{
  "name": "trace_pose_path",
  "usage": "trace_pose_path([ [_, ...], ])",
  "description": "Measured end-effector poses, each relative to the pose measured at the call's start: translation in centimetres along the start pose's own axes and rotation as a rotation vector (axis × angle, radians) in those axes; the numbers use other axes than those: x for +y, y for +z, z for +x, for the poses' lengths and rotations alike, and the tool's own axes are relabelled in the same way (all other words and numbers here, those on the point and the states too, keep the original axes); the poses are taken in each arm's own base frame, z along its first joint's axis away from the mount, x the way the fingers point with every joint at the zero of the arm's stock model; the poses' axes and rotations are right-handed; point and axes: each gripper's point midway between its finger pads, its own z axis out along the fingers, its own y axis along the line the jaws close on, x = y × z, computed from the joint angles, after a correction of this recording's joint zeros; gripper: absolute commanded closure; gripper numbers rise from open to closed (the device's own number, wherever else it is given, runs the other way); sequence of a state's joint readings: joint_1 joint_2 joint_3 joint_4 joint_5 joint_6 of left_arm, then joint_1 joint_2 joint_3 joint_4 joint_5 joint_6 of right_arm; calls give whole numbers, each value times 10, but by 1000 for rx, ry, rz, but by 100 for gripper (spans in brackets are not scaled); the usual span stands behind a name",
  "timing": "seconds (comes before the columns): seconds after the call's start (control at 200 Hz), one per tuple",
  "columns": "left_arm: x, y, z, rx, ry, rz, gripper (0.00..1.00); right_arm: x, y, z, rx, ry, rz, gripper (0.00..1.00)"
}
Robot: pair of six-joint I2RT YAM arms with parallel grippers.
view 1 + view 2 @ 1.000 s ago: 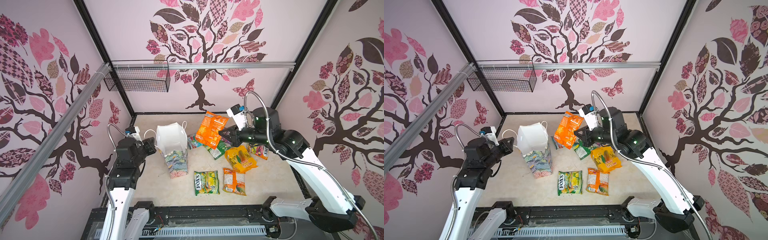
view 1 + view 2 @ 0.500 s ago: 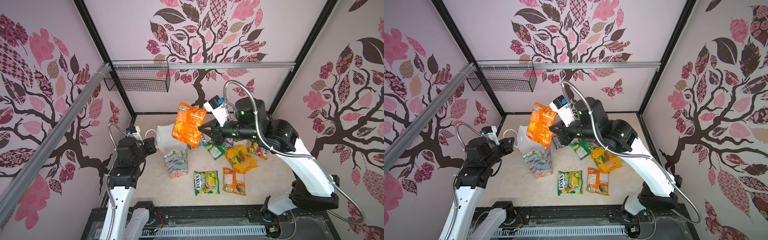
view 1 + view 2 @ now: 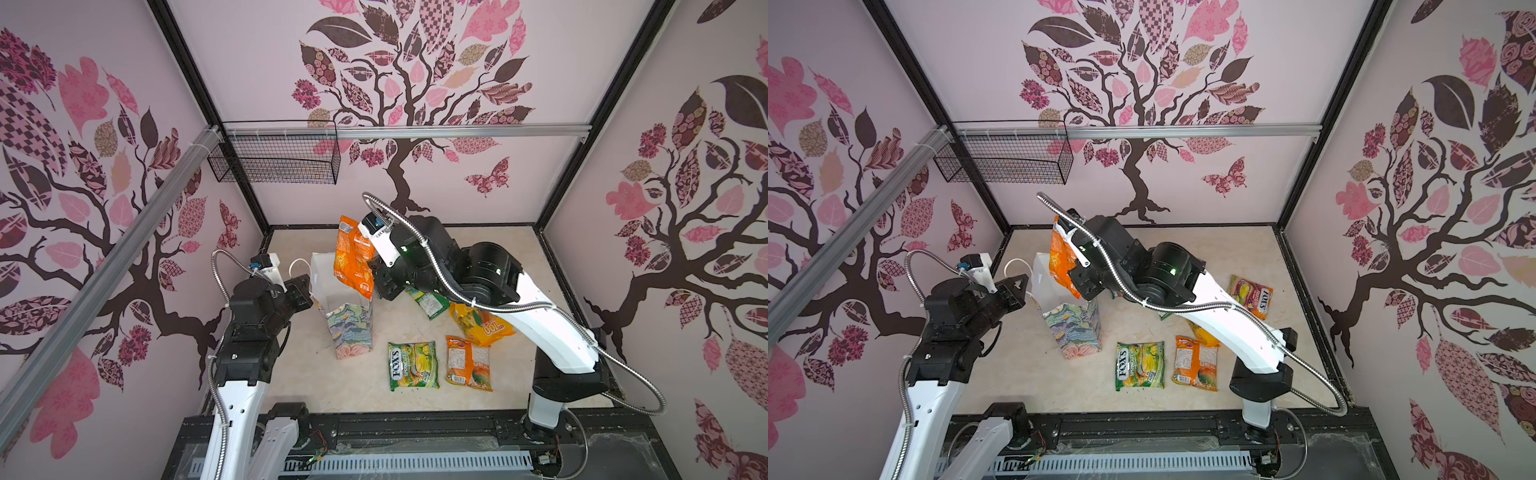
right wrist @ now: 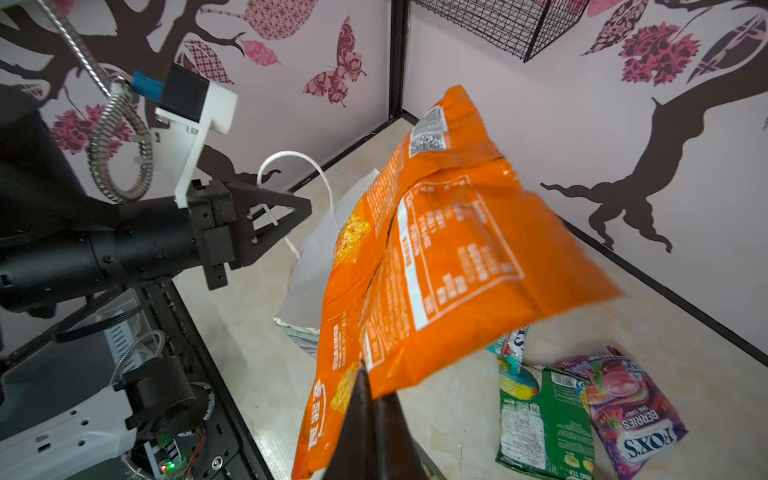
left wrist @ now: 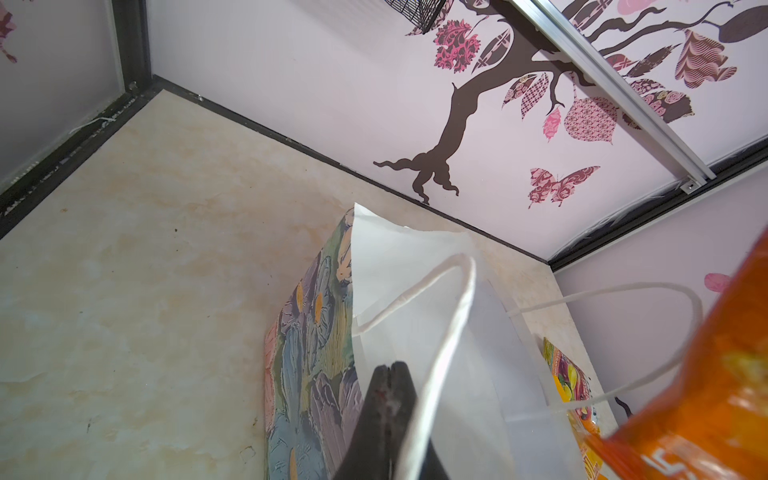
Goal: Place the snacks into the paper bag
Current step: 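Carry the orange chip bag with the right gripper over the paper bag opening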
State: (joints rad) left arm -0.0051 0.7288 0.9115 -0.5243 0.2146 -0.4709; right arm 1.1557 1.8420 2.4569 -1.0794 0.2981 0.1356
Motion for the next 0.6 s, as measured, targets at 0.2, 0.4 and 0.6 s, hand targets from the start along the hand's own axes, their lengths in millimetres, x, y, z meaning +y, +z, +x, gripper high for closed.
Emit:
trace_pose_path([
  [0.2, 5, 6, 7, 21, -5, -11, 95, -10, 21, 10, 24, -1, 125, 100],
  [0.4, 7, 7, 8, 24, -5, -15, 95, -19, 33, 14, 29, 9, 211, 100],
  [0.6, 6, 7, 9, 25, -5, -14, 95, -17, 48, 18, 30, 7, 250, 100],
])
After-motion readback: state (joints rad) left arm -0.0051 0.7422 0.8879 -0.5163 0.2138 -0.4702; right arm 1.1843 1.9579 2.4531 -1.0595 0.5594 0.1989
